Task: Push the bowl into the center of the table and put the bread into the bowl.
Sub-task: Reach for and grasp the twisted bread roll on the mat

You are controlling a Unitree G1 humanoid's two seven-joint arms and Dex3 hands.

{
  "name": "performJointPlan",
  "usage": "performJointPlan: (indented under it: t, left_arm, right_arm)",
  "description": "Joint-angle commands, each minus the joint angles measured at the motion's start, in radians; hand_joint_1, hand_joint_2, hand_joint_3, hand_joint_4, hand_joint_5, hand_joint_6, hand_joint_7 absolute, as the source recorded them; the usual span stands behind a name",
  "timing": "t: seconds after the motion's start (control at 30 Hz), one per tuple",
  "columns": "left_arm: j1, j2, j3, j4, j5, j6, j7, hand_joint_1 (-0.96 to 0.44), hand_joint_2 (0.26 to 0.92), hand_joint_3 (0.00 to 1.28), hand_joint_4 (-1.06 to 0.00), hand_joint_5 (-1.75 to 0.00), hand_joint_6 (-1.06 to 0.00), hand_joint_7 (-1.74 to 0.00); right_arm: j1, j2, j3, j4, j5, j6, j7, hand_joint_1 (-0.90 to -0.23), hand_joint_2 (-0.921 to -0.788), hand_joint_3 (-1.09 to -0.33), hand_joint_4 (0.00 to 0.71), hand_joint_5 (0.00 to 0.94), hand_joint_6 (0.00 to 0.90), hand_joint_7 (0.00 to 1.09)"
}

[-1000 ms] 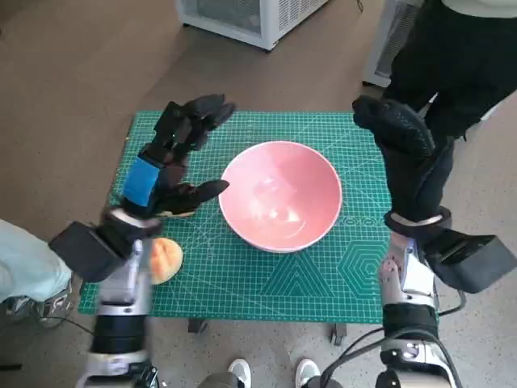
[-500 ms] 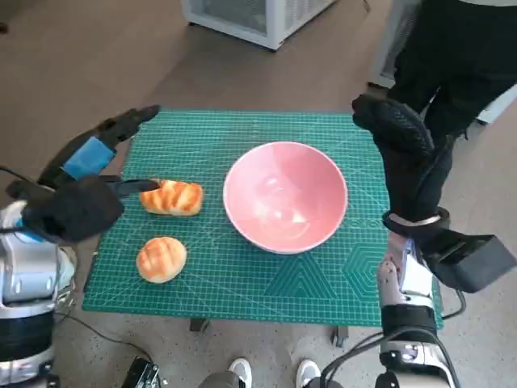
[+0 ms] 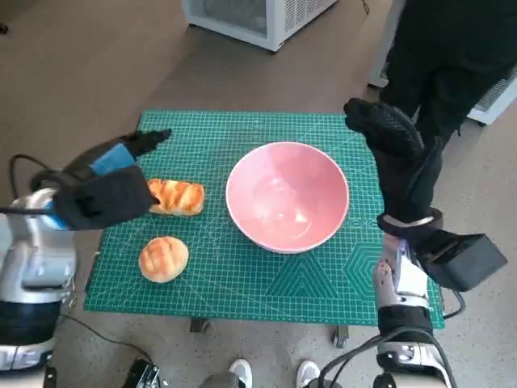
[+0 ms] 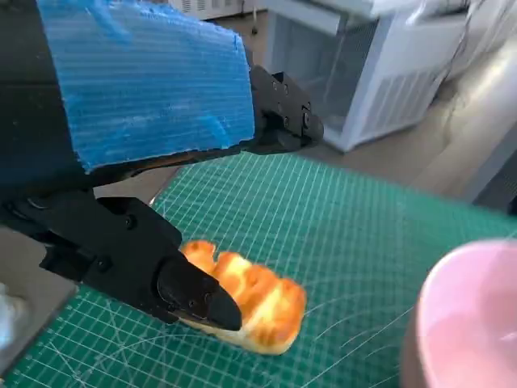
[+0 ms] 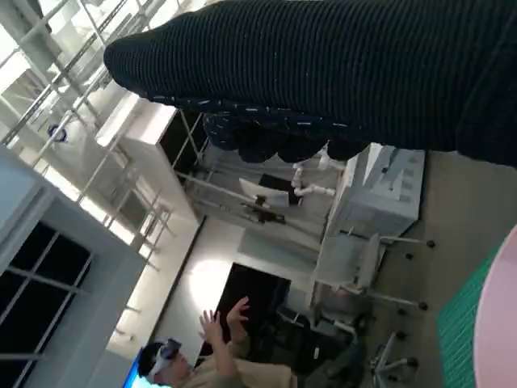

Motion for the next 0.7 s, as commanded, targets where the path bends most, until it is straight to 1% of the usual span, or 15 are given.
performJointPlan:
  t: [0.03, 0.07, 0.13, 0.23, 0.53, 0.7]
  left_arm:
    - [-0.025, 0.01, -0.015, 0.014, 0.018, 0.002, -0.003, -0.03, 0.731, 0.0, -0.13, -0.01, -0.33, -0.01]
    - [-0.026, 0.011, -0.017, 0.014, 0.017, 0.002, -0.003, -0.03, 0.731, 0.0, -0.13, -0.01, -0.33, -0.01]
    - [-0.061, -0.008, -0.077, 0.101, 0.047, -0.023, -0.011, -0.04, 0.731, 0.0, -0.15, -0.02, -0.34, -0.01]
    - [-0.092, -0.031, -0.123, 0.186, 0.066, -0.054, -0.005, -0.06, 0.732, 0.0, -0.18, -0.02, -0.35, -0.01]
    - [-0.157, -0.116, -0.236, 0.416, 0.141, -0.137, 0.066, -0.08, 0.73, 0.0, -0.22, -0.01, -0.37, -0.01]
    - [-0.194, -0.15, -0.268, 0.54, 0.164, -0.188, 0.116, -0.05, 0.736, 0.0, -0.24, -0.01, -0.39, -0.01]
  right_arm:
    - [0.012, 0.004, -0.001, 0.019, -0.003, 0.001, -0.007, -0.79, -0.921, -0.726, 0.218, 0.0, 0.189, 0.38]
    - [0.012, 0.004, -0.002, 0.019, -0.003, 0.001, -0.007, -0.79, -0.921, -0.726, 0.218, 0.0, 0.188, 0.38]
    - [0.011, 0.002, -0.004, 0.024, -0.003, -0.001, -0.007, -0.789, -0.921, -0.726, 0.218, 0.0, 0.187, 0.38]
    - [0.009, 0.001, -0.006, 0.029, -0.003, -0.002, -0.007, -0.788, -0.921, -0.727, 0.217, 0.0, 0.185, 0.38]
    - [0.007, 0.003, -0.006, 0.04, -0.004, -0.01, -0.007, -0.787, -0.921, -0.728, 0.215, 0.0, 0.177, 0.39]
    - [0.006, 0.004, -0.006, 0.043, -0.002, -0.011, -0.005, -0.788, -0.921, -0.727, 0.213, 0.0, 0.17, 0.4]
